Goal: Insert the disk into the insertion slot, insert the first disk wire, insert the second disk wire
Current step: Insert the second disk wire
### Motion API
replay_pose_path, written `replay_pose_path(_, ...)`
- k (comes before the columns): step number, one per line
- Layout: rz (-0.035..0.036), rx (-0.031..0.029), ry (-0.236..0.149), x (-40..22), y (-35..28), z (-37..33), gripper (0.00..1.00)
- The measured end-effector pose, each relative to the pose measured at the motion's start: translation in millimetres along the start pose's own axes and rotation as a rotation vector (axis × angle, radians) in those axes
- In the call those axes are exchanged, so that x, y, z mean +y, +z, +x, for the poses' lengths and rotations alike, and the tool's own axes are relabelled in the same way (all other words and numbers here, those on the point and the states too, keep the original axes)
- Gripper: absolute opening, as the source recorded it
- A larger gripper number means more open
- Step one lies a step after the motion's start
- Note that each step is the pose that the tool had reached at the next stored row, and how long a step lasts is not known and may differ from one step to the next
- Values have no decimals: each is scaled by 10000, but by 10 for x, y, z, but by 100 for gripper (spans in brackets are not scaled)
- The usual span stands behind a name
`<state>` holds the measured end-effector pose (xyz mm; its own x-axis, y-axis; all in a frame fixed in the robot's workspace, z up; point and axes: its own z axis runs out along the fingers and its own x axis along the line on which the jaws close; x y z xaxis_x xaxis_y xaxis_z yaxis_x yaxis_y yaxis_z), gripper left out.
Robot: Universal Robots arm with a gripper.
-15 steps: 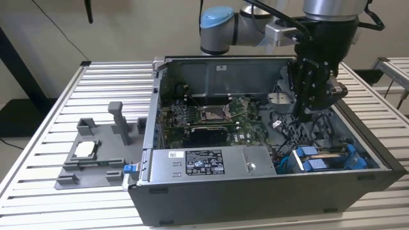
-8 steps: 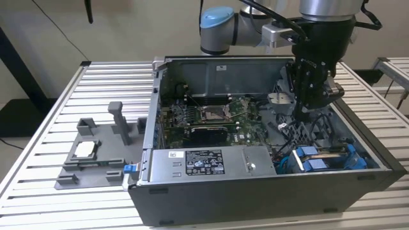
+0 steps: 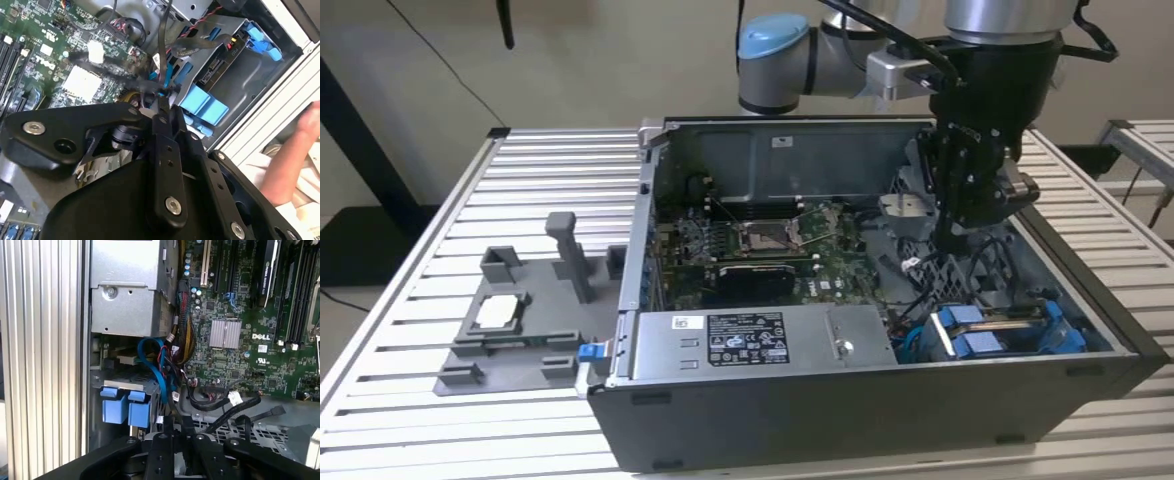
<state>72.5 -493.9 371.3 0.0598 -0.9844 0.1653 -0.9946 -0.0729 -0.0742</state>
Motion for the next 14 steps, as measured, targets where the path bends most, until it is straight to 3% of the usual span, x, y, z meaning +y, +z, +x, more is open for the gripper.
replay_pose_path(1, 24, 9, 2, 0, 0, 0, 22)
replay_pose_path(2, 62, 24, 7, 1, 1, -1, 29)
replay_pose_path(6, 355, 62, 54, 6, 9, -7, 29)
replay_pose_path(11, 412, 73, 62, 70, 3, -11, 29)
replay_pose_path(14, 559, 86, 87, 100, 2, -13, 29)
